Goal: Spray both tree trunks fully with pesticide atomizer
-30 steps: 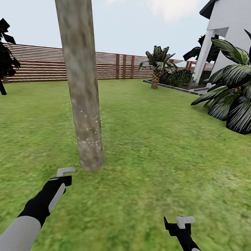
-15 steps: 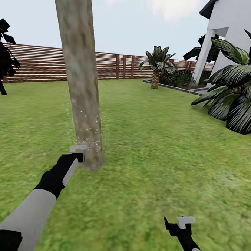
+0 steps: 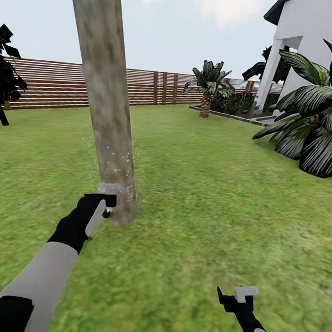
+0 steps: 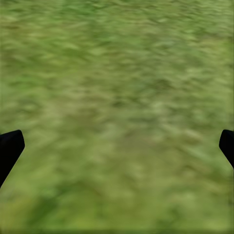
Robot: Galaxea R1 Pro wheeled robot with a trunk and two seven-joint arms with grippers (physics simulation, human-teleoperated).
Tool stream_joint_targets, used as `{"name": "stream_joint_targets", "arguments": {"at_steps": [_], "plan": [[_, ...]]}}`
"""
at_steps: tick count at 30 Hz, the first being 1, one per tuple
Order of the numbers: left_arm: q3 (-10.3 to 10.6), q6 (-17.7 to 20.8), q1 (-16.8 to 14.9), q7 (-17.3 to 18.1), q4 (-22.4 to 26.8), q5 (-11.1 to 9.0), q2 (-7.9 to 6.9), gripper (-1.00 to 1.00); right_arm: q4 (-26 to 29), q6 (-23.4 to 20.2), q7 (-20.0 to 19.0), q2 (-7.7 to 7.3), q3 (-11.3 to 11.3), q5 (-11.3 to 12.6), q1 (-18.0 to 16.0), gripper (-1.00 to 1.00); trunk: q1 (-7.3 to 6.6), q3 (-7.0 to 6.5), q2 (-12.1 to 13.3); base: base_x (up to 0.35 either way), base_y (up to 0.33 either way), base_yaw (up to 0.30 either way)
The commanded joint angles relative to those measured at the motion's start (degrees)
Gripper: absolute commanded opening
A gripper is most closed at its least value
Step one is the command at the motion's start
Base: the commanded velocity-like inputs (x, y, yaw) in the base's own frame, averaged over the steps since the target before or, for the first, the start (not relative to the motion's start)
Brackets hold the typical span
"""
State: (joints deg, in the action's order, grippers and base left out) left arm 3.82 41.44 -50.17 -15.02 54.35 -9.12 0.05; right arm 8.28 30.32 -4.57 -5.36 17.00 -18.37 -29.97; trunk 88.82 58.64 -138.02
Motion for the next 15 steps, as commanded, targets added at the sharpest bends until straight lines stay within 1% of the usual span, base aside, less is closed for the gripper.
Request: {"name": "stream_joint_targets", "arguments": {"at_steps": [1,3,4,5,7,8,9,11,12,13,14,15], "plan": [[-0.01,-0.03,-0.01,1.19,0.03,-0.46,-1.54,-1.00,-0.01,0.00,0.00,0.00,0.00,0.00,0.00,1.00,0.00,0.00,0.00,0.000,0.000,0.000],[-0.04,0.03,-0.02,2.33,0.05,-0.46,-3.97,-1.00,-0.01,0.00,0.00,0.00,-0.02,0.00,0.00,1.00,0.00,0.00,0.00,0.000,0.000,0.000],[-0.04,0.03,-0.02,2.47,0.05,-0.46,-4.40,-1.00,-0.01,0.00,0.00,0.00,-0.03,0.00,0.00,1.00,0.00,0.00,0.00,0.000,0.000,0.000],[0.02,0.04,-0.02,2.55,0.10,-0.46,-4.52,-1.00,-0.01,0.00,0.00,0.00,-0.03,0.00,0.00,1.00,0.00,0.00,0.00,0.000,0.000,0.000],[0.29,0.08,-0.02,2.61,0.18,-0.46,-3.85,-1.00,-0.01,0.00,0.00,0.00,-0.04,0.00,0.00,1.00,0.00,0.00,0.00,0.000,0.000,0.000],[0.45,0.81,-0.25,2.62,0.21,-0.29,-2.16,-1.00,-0.01,0.00,0.00,0.00,-0.04,0.00,0.00,1.00,0.00,0.00,0.00,0.000,0.000,0.000],[0.52,2.14,-0.96,2.59,0.23,-0.13,-0.84,-1.00,-0.01,0.00,0.00,0.00,-0.03,0.00,0.00,1.00,0.00,0.00,0.00,0.000,0.000,0.000],[0.51,3.28,-2.20,2.62,0.44,-0.08,0.05,-1.00,-0.01,0.00,0.00,0.00,-0.03,0.00,0.02,1.00,0.00,0.00,0.00,0.000,0.000,0.000],[0.44,3.52,-2.59,2.62,0.82,-0.14,0.02,-1.00,-0.01,0.00,0.00,0.00,0.00,0.00,0.01,1.00,0.00,0.00,0.00,0.000,0.000,0.000],[0.30,4.06,-2.84,2.64,1.20,-0.31,-0.33,-1.00,-0.01,0.00,0.00,0.00,-0.03,0.00,0.00,1.00,0.00,0.00,0.00,0.000,0.000,0.000],[0.17,5.02,-2.94,2.69,1.39,-0.16,-0.97,-1.00,-0.01,0.00,0.00,0.00,-0.02,0.00,0.00,1.00,0.00,0.00,0.00,0.000,0.000,0.000],[0.07,5.46,-2.97,2.73,1.64,-0.20,-1.92,-1.00,-0.01,0.00,0.00,0.00,-0.03,0.00,0.00,1.00,0.00,0.00,0.00,0.000,0.000,0.000]]}}
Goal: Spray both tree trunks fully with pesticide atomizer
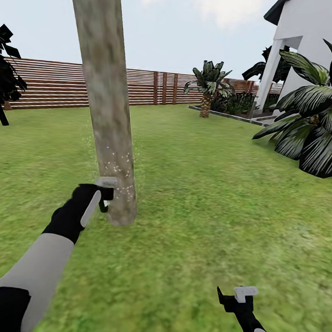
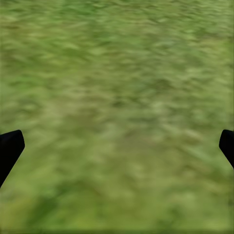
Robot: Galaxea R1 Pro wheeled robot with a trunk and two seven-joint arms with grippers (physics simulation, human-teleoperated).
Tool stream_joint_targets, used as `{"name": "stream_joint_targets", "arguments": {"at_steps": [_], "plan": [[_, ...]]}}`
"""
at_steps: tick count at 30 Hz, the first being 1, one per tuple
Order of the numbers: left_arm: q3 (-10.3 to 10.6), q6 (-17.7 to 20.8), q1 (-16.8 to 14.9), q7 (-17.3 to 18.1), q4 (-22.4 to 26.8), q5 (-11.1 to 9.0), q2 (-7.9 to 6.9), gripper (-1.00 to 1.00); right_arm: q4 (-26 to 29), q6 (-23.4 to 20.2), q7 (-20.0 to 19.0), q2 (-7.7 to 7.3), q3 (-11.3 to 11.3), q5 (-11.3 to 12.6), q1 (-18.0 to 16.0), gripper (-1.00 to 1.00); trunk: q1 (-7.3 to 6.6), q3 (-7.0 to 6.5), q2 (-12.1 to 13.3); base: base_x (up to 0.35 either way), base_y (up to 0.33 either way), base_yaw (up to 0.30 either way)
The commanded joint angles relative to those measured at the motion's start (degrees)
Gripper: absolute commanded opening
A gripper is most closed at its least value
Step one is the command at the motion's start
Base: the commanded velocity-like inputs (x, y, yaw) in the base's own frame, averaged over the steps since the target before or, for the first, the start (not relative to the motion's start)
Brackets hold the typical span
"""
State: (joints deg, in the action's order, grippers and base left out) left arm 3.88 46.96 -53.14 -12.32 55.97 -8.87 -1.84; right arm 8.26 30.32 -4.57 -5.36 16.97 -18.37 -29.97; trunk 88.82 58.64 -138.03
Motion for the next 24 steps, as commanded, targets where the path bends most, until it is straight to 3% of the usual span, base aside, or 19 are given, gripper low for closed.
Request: {"name": "stream_joint_targets", "arguments": {"at_steps": [1,3,5,7,10,11,12,13,15,20,23,24], "plan": [[-0.03,0.11,-0.01,0.06,0.29,-0.56,-0.80,-1.00,0.00,0.00,0.00,0.00,0.00,0.00,0.00,1.00,0.00,0.00,0.00,0.000,0.000,0.000],[-0.09,0.40,-0.03,0.13,1.37,-0.82,-3.03,-1.00,0.00,0.00,0.00,0.00,-0.01,0.00,0.00,1.00,0.00,0.00,0.00,0.000,0.000,0.000],[0.01,0.56,-0.03,0.16,1.80,-0.87,-3.45,-1.00,0.00,0.00,0.00,0.00,-0.01,0.00,0.00,1.00,0.00,0.00,0.00,0.000,0.000,0.000],[0.27,1.22,-0.03,0.12,3.37,-0.87,-2.90,-1.00,0.00,0.00,0.00,0.00,-0.01,0.00,0.00,1.00,0.00,0.00,0.00,0.000,0.000,0.000],[0.48,7.44,-0.55,0.01,9.76,-0.55,1.20,-1.00,0.01,0.00,0.00,0.01,-0.01,0.00,0.00,1.00,0.00,0.00,0.00,0.000,0.000,0.000],[0.33,9.04,-0.99,0.00,11.15,-0.49,1.25,-1.00,0.00,0.00,0.00,0.00,-0.01,0.00,0.00,1.00,0.00,0.00,0.00,0.000,0.000,0.000],[0.10,9.26,-1.04,-0.02,11.29,-0.46,0.92,-1.00,0.00,0.00,0.00,0.00,-0.01,0.00,0.00,1.00,0.00,0.00,0.00,0.000,0.000,0.000],[-2.15,9.52,-1.08,0.07,11.44,-0.69,-2.60,-1.00,0.00,0.00,0.00,0.00,-0.01,0.00,0.01,1.00,0.00,0.00,0.00,0.000,0.000,0.000],[-3.37,9.55,-0.97,0.10,11.44,-1.05,-4.85,-1.00,0.00,0.00,0.00,0.00,-0.01,0.00,0.00,1.00,0.00,0.00,0.00,0.000,0.000,0.000],[-3.57,9.03,1.03,0.11,11.26,-1.41,-5.76,-1.00,0.00,0.00,0.00,0.01,-0.01,0.00,0.00,1.00,0.00,0.00,0.00,0.000,0.000,0.000],[-3.53,8.01,6.56,0.03,10.98,-1.42,-5.49,-1.00,0.00,0.00,0.00,0.02,-0.01,0.00,0.00,1.00,0.00,0.00,0.00,-0.010,0.000,0.000],[-3.53,6.13,8.53,0.02,10.78,-1.42,-5.44,-1.00,0.00,0.00,0.03,0.05,-0.01,0.00,0.00,1.00,0.00,0.00,0.00,-0.172,0.057,0.000]]}}
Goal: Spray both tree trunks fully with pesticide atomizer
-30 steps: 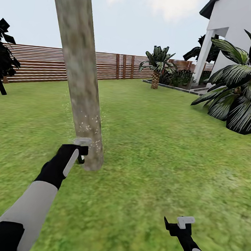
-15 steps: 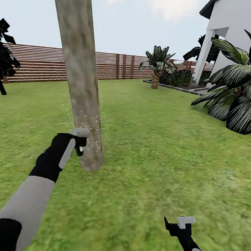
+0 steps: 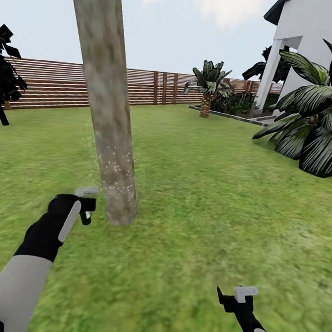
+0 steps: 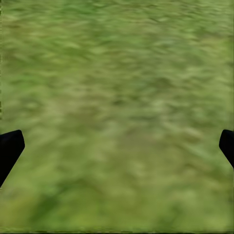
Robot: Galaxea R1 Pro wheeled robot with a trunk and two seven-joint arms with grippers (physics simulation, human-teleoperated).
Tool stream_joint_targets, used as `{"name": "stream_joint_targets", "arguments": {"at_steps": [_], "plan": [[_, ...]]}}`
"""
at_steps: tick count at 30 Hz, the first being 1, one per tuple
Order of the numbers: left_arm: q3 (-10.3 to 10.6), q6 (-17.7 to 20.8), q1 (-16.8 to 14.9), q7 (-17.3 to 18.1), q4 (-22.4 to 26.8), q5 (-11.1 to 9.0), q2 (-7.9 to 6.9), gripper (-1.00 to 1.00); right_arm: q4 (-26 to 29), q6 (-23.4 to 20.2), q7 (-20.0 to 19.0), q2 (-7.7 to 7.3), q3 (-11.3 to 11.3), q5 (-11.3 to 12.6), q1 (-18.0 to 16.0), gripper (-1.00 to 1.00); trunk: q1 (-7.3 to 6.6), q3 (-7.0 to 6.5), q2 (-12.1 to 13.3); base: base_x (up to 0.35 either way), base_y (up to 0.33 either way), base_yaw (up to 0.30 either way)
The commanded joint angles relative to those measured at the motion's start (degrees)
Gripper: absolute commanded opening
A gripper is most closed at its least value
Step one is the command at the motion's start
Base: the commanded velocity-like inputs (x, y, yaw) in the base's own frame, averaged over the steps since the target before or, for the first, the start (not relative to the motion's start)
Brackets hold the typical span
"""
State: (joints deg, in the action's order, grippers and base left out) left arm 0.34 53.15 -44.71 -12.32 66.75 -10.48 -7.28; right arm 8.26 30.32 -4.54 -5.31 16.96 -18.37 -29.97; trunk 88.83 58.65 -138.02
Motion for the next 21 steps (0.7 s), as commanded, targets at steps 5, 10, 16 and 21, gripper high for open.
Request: {"name": "stream_joint_targets", "arguments": {"at_steps": [5,10,16,21], "plan": [[0.83,-9.15,5.79,0.02,-3.47,0.50,0.08,-1.00,0.05,0.00,0.06,-0.01,0.04,0.07,0.00,1.00,-0.01,-0.01,0.00,-0.283,0.139,-0.003],[6.14,-24.83,8.57,0.10,-14.61,0.51,0.22,-1.00,0.01,0.00,-0.02,0.05,0.01,0.00,0.00,1.00,-0.01,-0.01,0.00,-0.304,0.185,-0.183],[8.10,-38.45,8.84,3.74,-27.36,0.70,1.54,-1.00,0.00,0.00,-0.03,0.17,0.00,0.00,0.00,1.00,-0.01,-0.01,0.00,-0.283,0.215,-0.266],[8.20,-40.48,9.51,11.56,-29.55,1.10,1.10,-1.00,0.00,0.00,-0.03,0.13,0.00,0.00,0.00,1.00,-0.01,-0.01,0.00,-0.281,0.207,-0.268]]}}
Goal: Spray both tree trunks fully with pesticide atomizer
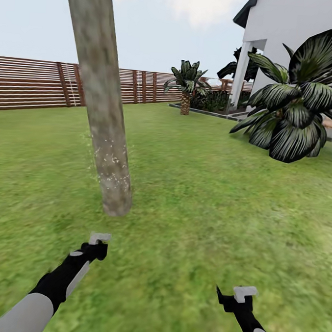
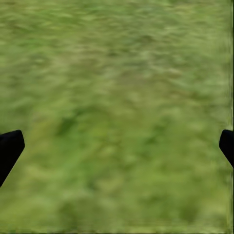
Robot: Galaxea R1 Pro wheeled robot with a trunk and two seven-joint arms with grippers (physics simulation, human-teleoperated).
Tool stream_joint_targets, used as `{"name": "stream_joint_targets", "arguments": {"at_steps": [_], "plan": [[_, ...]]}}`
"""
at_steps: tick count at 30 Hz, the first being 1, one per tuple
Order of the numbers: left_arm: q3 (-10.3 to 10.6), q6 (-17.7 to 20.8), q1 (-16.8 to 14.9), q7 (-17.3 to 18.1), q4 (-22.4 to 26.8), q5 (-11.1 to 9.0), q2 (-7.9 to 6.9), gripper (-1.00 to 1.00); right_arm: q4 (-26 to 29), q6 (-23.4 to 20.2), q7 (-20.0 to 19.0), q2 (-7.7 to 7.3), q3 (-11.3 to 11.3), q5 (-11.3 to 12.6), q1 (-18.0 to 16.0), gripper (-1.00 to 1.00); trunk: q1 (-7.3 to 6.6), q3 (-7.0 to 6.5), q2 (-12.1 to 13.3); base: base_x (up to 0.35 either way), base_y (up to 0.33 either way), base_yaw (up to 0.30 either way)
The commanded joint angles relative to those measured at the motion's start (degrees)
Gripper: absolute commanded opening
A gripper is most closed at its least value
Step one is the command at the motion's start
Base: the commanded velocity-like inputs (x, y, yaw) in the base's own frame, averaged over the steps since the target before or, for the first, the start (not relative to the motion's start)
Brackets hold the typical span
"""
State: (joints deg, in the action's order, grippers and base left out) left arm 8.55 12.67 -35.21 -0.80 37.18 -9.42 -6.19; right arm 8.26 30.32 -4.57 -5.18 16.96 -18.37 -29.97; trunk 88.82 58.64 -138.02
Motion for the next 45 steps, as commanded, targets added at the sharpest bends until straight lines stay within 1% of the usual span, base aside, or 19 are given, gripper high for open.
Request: {"name": "stream_joint_targets", "arguments": {"at_steps": [1,15,18,20,22,24,26,29,31,32,33,35,37,38,39,40,42,44,45], "plan": [[0.13,-0.06,0.70,0.38,0.34,0.02,-0.03,-1.00,0.00,-0.01,0.00,0.00,0.00,0.00,0.00,1.00,0.00,0.00,0.00,-0.285,0.188,-0.268],[0.45,-0.13,1.37,0.89,0.40,0.08,0.07,-1.00,0.08,-0.06,0.07,-0.34,0.08,0.13,0.00,1.00,0.00,0.00,0.00,-0.278,0.136,-0.248],[0.42,-0.11,1.42,1.02,0.11,0.85,-0.50,-1.00,0.19,-0.08,0.20,-0.09,0.09,0.24,0.01,1.00,0.00,0.00,0.00,-0.025,0.013,-0.025],[0.33,-0.10,1.43,2.75,0.05,5.13,-0.91,-1.00,0.44,-0.08,0.17,0.09,0.07,0.20,0.00,1.00,0.00,0.00,0.00,-0.004,0.002,-0.004],[0.17,-0.07,1.39,7.57,0.01,10.44,-1.04,-1.00,1.15,-0.10,-0.02,0.19,0.08,0.12,0.00,1.00,0.00,0.00,0.00,-0.001,0.000,-0.001],[0.06,-0.03,1.28,12.91,0.03,14.02,-1.18,-1.00,4.07,-0.18,-0.28,0.25,-0.10,0.05,0.00,1.00,0.00,0.00,0.00,0.000,0.000,0.000],[0.01,-0.09,0.97,18.99,0.01,17.64,-2.05,-1.00,9.69,-0.57,-1.02,0.76,-3.28,0.01,-0.01,1.00,0.00,0.00,0.00,0.000,0.000,0.000],[0.08,-0.04,0.60,28.21,0.00,21.22,-3.52,-1.00,15.62,-5.34,-10.26,1.09,-12.97,0.11,-0.01,1.00,0.00,0.00,0.00,0.000,0.000,0.000],[0.14,0.08,0.48,37.06,0.00,25.17,-4.29,-1.00,19.63,-9.77,-16.42,1.13,-15.36,0.16,-0.06,1.00,0.00,0.00,0.00,0.000,0.000,0.000],[0.06,0.27,0.52,43.45,0.00,30.14,-4.37,-1.00,22.75,-12.04,-20.59,1.25,-15.90,0.12,-0.11,1.00,0.00,0.00,0.00,0.000,0.000,0.000],[-0.02,0.45,0.45,46.45,0.00,33.33,-4.35,-1.00,24.49,-14.03,-23.62,1.37,-16.03,0.10,-0.20,1.00,0.00,0.00,0.00,0.000,0.000,0.000],[-0.03,0.71,0.42,49.65,0.05,37.33,-4.11,-1.00,27.62,-18.69,-29.44,1.52,-16.15,0.09,-0.37,1.00,0.00,0.00,0.00,0.000,0.000,0.000],[0.11,0.85,0.47,50.66,0.02,38.52,-3.90,-1.00,29.74,-20.90,-33.54,2.05,-16.54,0.04,-0.42,1.00,0.00,0.00,0.00,0.000,0.000,0.000],[0.17,0.90,0.48,51.34,0.01,38.77,-3.79,-1.00,30.21,-21.29,-35.76,2.24,-17.96,0.00,-0.43,1.00,0.00,0.00,0.00,0.000,0.000,0.000],[0.21,0.92,0.49,52.54,0.04,38.96,-3.73,-1.00,30.57,-21.49,-37.66,2.36,-20.54,0.00,-0.43,1.00,0.00,0.00,0.00,0.000,0.000,0.000],[0.23,0.99,0.44,54.69,0.08,39.84,-3.69,-1.00,31.24,-21.72,-39.04,2.52,-24.65,0.00,-0.57,1.00,0.00,0.00,0.00,0.000,0.000,0.000],[0.10,1.30,0.41,57.29,0.15,43.94,-3.44,-1.00,32.95,-23.31,-39.79,2.94,-29.71,0.11,-1.32,1.00,0.00,0.00,0.00,0.000,0.000,0.000],[0.01,2.59,0.41,58.86,0.20,48.62,-3.01,-1.00,34.03,-25.93,-40.06,3.82,-32.34,0.16,-1.97,1.00,0.00,0.00,0.00,0.000,0.000,0.000],[-0.01,3.03,0.41,59.58,0.23,49.90,-2.82,-1.00,34.19,-26.61,-40.39,4.43,-32.86,0.17,-2.53,-1.00,0.00,0.00,0.00,0.000,0.000,0.000]]}}
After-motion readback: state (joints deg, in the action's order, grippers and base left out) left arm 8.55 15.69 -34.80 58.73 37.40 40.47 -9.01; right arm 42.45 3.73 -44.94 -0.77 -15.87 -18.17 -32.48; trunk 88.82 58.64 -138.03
